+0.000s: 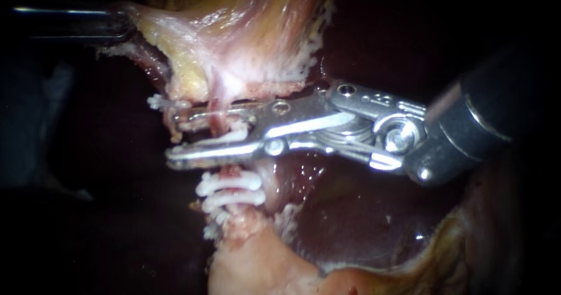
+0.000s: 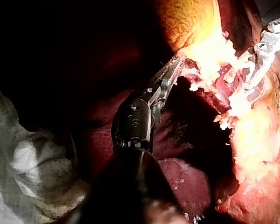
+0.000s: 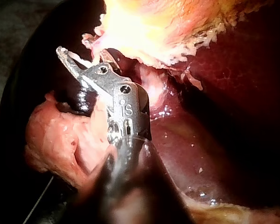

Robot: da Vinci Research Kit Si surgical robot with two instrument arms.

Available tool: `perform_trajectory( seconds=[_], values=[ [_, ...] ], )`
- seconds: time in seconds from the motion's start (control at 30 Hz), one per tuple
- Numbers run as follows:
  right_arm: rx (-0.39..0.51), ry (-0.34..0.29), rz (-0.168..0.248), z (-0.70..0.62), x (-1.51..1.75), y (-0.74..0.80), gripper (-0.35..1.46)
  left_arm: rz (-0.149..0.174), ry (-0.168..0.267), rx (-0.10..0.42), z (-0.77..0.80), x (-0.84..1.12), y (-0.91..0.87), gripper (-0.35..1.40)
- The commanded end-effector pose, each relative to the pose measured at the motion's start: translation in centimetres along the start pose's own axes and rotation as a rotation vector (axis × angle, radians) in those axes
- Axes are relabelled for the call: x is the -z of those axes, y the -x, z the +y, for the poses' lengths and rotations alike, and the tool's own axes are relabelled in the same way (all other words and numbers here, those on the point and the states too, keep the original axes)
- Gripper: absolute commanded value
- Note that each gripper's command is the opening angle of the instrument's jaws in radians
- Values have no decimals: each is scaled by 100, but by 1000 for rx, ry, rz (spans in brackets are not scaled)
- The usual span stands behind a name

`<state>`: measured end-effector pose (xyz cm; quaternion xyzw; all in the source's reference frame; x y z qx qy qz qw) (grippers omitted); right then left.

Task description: Clipping third clip right tube

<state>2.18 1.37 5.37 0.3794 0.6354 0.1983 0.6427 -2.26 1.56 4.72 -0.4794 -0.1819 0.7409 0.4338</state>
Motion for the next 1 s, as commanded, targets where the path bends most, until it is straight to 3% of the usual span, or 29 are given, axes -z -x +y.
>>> perform_trajectory(
  seconds=[0.03, 0.23, 0.4, 0.57, 0.7, 1.0],
  values=[
    [-4, 0, 0, 0, 1, 0, 13, 0, 0, 0, 0, 0, 0, -35],
    [-22, 11, 6, 3, 7, 0, -6, 0, 0, 0, 0, 0, 0, -35],
    [-87, 16, 9, 8, 14, 2, -35, 0, -1, 0, 0, 0, 0, -35],
    [-176, 16, 5, 14, 24, 5, -35, 0, -1, 0, 0, 0, 0, -35],
    [-177, 35, -36, 16, 28, 6, -35, 0, -1, 0, 0, 0, 0, -35],
    [-176, 36, -40, 16, 28, 7, -35, 0, -1, 0, 0, 0, 0, -35]
  ],
)
